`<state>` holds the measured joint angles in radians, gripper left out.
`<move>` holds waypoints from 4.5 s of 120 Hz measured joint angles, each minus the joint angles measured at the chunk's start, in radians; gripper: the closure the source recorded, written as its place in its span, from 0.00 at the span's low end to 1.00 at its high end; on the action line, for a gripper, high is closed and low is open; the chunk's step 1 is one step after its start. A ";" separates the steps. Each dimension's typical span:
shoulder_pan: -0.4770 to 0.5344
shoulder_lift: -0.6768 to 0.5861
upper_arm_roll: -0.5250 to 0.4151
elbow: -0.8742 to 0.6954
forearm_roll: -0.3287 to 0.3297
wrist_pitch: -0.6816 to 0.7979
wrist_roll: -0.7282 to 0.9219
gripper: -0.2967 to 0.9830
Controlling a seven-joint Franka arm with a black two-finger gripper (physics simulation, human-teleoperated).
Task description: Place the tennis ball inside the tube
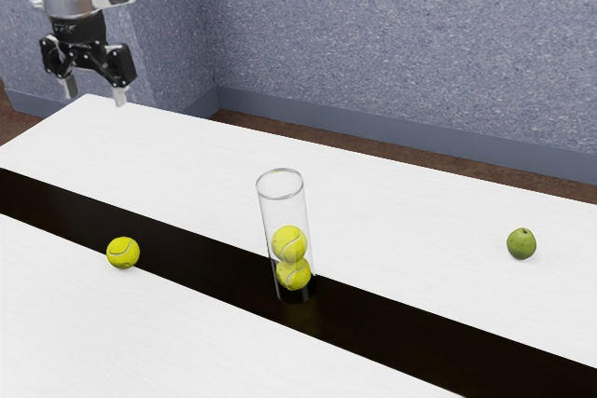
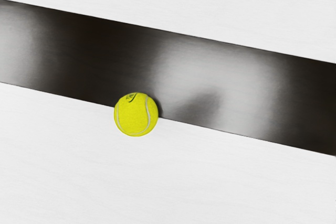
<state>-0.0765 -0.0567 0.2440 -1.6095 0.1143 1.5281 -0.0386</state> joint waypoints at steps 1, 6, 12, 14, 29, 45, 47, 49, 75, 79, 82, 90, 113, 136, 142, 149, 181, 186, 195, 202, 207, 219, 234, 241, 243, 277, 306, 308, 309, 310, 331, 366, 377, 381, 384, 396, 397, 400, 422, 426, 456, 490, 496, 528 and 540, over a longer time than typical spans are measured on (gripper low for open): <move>0.000 0.000 0.000 0.000 0.000 0.000 0.000 0.23; -0.001 0.001 0.000 -0.002 0.000 0.000 -0.002 0.23; 0.002 -0.001 0.000 -0.006 0.000 0.000 -0.004 0.23; 0.003 -0.001 0.000 -0.008 0.000 0.000 -0.005 0.23; 0.009 -0.025 0.021 -0.027 -0.003 0.015 -0.008 0.23; 0.044 -0.034 0.060 -0.102 -0.022 0.035 -0.013 0.23; 0.047 -0.032 0.061 -0.116 -0.026 0.042 -0.015 0.23; 0.049 -0.030 0.063 -0.134 -0.030 0.049 -0.017 0.23; 0.028 0.016 0.077 -0.324 -0.109 0.184 -0.041 0.23; 0.027 0.022 0.081 -0.353 -0.118 0.213 -0.046 0.23; 0.026 0.027 0.085 -0.372 -0.126 0.236 -0.050 0.23; 0.022 0.042 0.100 -0.417 -0.149 0.286 -0.059 0.23; 0.036 0.068 0.123 -0.544 -0.190 0.408 -0.080 0.23; 0.090 0.124 0.125 -0.565 -0.203 0.492 -0.064 0.23; 0.108 0.146 0.125 -0.561 -0.202 0.513 -0.049 0.23; 0.118 0.174 0.120 -0.555 -0.197 0.532 -0.030 0.23; 0.110 0.235 0.094 -0.530 -0.156 0.596 0.069 0.23; 0.111 0.255 0.093 -0.515 -0.154 0.604 0.085 0.23; 0.111 0.282 0.092 -0.501 -0.157 0.616 0.112 0.23; 0.111 0.296 0.092 -0.497 -0.158 0.622 0.132 0.23; 0.112 0.307 0.092 -0.491 -0.159 0.625 0.146 0.23; 0.113 0.333 0.092 -0.470 -0.161 0.631 0.179 0.23; 0.113 0.361 0.092 -0.446 -0.163 0.636 0.213 0.23; 0.113 0.382 0.091 -0.426 -0.165 0.637 0.227 0.23; 0.113 0.385 0.091 -0.423 -0.166 0.637 0.231 0.23; 0.115 0.424 0.090 -0.414 -0.210 0.640 0.288 0.23; 0.124 0.445 0.090 -0.405 -0.223 0.641 0.324 0.23; 0.124 0.446 0.090 -0.403 -0.223 0.641 0.326 0.23; 0.125 0.447 0.090 -0.403 -0.223 0.641 0.327 0.23; 0.125 0.448 0.090 -0.402 -0.223 0.641 0.328 0.23; 0.128 0.461 0.090 -0.393 -0.239 0.641 0.348 0.23; 0.129 0.462 0.090 -0.394 -0.263 0.640 0.372 0.38; 0.129 0.462 0.090 -0.394 -0.264 0.640 0.377 0.41; 0.129 0.462 0.090 -0.394 -0.264 0.640 0.378 0.42; 0.129 0.462 0.090 -0.394 -0.264 0.640 0.379 0.42; 0.124 0.458 0.090 -0.394 -0.263 0.641 0.382 0.43; 0.123 0.457 0.090 -0.394 -0.263 0.641 0.383 0.44; 0.119 0.450 0.090 -0.394 -0.261 0.641 0.383 0.44; 0.045 0.302 0.090 -0.395 -0.241 0.632 0.383 0.49; 0.027 0.266 0.090 -0.395 -0.237 0.626 0.381 0.50; -0.014 0.078 -0.058 -0.296 -0.157 0.507 0.303 0.50; -0.099 0.066 -0.191 -0.178 -0.132 0.359 0.129 0.49; -0.117 0.072 -0.210 -0.141 -0.131 0.345 0.096 0.49; -0.185 0.104 -0.227 -0.116 -0.160 0.308 -0.053 0.48; -0.132 0.137 -0.227 -0.103 -0.165 0.302 -0.095 0.48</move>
<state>-0.2083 0.0804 0.0174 -1.7125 -0.0509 1.8301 -0.1340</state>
